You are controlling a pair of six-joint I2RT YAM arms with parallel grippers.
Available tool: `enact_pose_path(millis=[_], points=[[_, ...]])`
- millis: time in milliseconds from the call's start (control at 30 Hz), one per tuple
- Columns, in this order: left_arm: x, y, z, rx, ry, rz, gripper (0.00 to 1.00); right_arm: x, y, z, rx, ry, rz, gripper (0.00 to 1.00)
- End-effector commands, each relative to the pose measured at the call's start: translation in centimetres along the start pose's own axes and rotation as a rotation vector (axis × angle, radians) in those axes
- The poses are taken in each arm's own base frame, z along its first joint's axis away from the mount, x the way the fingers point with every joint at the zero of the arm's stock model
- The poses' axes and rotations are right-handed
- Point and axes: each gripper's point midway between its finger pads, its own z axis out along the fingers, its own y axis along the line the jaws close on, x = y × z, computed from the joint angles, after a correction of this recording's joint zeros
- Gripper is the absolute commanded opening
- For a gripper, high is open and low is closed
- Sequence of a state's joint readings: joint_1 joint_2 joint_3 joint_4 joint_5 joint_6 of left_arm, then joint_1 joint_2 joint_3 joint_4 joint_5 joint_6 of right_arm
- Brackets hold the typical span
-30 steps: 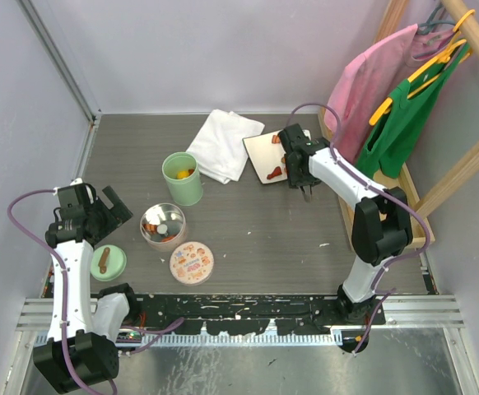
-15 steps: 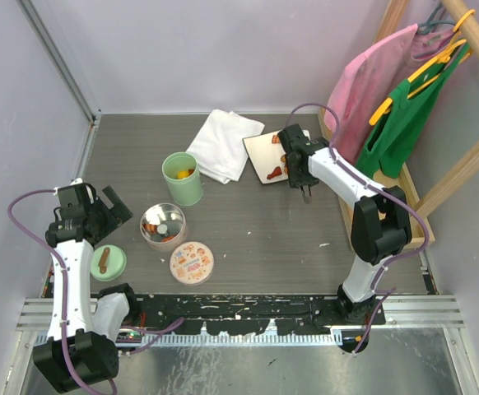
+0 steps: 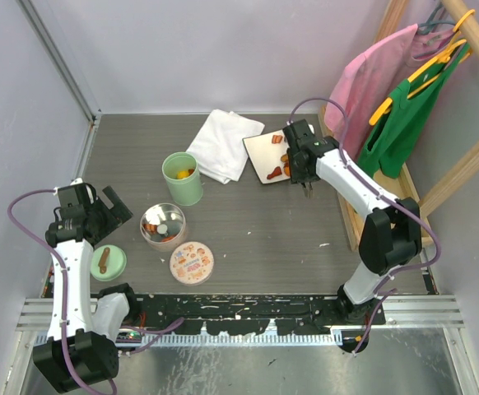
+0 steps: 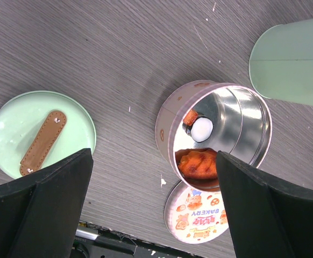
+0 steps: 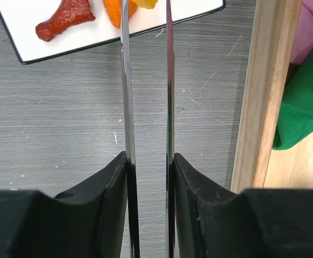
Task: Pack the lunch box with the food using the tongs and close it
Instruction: Pick up the fake food from the plate, then place the fake food in the packing box.
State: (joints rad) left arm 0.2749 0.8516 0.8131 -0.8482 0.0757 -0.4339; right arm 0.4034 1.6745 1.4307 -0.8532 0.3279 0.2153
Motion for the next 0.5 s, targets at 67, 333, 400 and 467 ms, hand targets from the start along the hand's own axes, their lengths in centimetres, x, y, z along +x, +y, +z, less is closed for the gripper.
enact_pose_path(millis=[67, 333, 400, 467], points=[[-0.8, -0.6, 0.0, 0.027, -0.032, 0.004, 0.98, -2.7, 0.7, -4.0, -0.116, -0.131, 0.052, 0.36], [-0.7, -0.6, 0.0, 0.027, -0.029, 0.003, 0.98, -2.3, 3.5, -7.1, -0.335, -0.153, 0.087, 0.36], [-0.7, -0.6, 0.0, 0.027, -0.029, 0.004, 0.98, -2.0, 4.3, -7.7, -0.388, -0.15, 0.095, 0.36], [-0.7, -0.6, 0.0, 0.028, -0.028, 0.004, 0.98, -1.9, 4.9, -8.4, -0.436, -0.153, 0.104, 0.36]])
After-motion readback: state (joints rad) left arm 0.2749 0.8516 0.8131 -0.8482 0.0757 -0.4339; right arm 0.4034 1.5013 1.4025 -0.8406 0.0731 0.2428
